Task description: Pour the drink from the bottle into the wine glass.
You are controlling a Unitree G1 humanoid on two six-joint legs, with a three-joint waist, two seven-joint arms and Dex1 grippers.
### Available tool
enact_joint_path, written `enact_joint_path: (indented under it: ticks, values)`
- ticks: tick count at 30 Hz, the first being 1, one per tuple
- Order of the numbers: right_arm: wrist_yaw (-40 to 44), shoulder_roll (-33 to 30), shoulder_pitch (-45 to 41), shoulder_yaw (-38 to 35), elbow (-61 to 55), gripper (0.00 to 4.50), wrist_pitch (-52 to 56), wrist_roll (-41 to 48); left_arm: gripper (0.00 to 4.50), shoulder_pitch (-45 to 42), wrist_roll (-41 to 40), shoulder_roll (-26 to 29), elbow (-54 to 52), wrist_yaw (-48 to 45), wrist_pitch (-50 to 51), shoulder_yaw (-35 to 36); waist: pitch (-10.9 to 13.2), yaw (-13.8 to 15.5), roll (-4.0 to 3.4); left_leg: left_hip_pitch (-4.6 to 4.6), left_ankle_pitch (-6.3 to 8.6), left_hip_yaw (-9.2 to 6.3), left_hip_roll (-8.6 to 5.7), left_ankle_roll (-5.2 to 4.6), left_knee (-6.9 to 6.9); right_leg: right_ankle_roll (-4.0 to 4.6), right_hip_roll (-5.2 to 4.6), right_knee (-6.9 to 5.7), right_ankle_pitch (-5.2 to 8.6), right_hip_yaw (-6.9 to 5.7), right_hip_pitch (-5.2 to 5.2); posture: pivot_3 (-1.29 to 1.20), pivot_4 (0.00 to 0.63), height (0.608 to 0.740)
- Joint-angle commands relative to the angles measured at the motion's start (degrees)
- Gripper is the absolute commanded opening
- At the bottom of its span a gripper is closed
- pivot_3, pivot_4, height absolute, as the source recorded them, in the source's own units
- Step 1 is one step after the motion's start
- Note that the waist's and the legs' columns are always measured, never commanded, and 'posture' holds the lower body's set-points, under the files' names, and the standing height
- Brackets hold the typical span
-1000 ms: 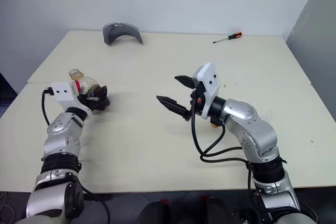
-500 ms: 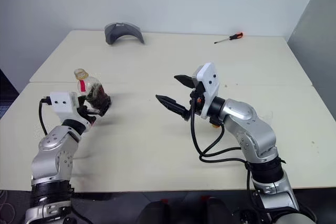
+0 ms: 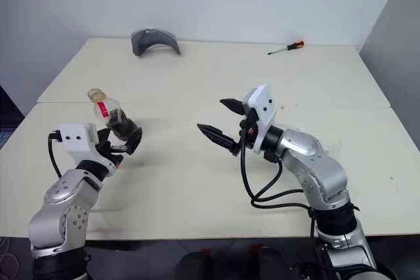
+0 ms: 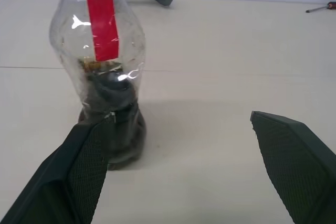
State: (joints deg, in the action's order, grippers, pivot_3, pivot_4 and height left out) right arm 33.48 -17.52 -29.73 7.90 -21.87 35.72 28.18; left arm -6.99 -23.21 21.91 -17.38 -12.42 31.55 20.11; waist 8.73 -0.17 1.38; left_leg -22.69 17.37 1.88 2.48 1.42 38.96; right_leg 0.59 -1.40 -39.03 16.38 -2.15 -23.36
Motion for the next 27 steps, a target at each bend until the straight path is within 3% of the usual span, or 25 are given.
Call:
enact_joint_path:
  ticks: [1, 9, 18, 27]
  values:
    - [0.2, -3.7, 1.7, -1.5, -2.7, 4.5, -3.3, -3.4, 4.44, 1.0, -2.1, -1.0, -7.9, -0.3, 2.8, -3.4, 0.0, 0.2, 0.01, -0.01, 0.0, 0.0, -0.01, 0.0, 0.0, 0.0, -0.01, 0.01, 0.0, 0.0, 0.01, 0.0, 0.15, 0.74]
    - [1.5, -21.5, 12.6, -0.6, -1.9, 4.5, -14.6, -20.7, 4.44, 3.2, -9.2, 3.2, -17.6, -9.9, 9.8, -12.1, 0.0, 0.2, 0.01, 0.05, 0.0, 0.0, -0.08, 0.0, -0.01, 0.0, -0.03, 0.03, 0.01, 0.03, 0.07, 0.0, 0.15, 0.74]
    - [-1.5, -27.2, 18.5, -1.9, -1.7, 4.5, -20.4, -32.7, 4.44, 2.3, -13.7, 10.1, -17.6, -25.6, 7.3, -17.8, 0.0, 0.0, -0.03, 0.27, -0.11, 0.04, 0.01, 0.2, -0.1, 0.03, 0.22, 0.03, 0.04, 0.24, 0.11, 0.0, 0.15, 0.74]
    - [-4.9, -31.5, 22.3, -3.5, 2.7, 4.5, -23.0, -44.3, 4.44, -2.2, -12.8, 11.0, -13.4, -33.0, 4.7, -21.4, 0.0, 0.2, -0.03, 0.24, -0.12, 0.08, -0.06, 0.21, -0.07, 0.02, 0.22, 0.05, 0.04, 0.22, 0.12, 0.0, 0.15, 0.74]
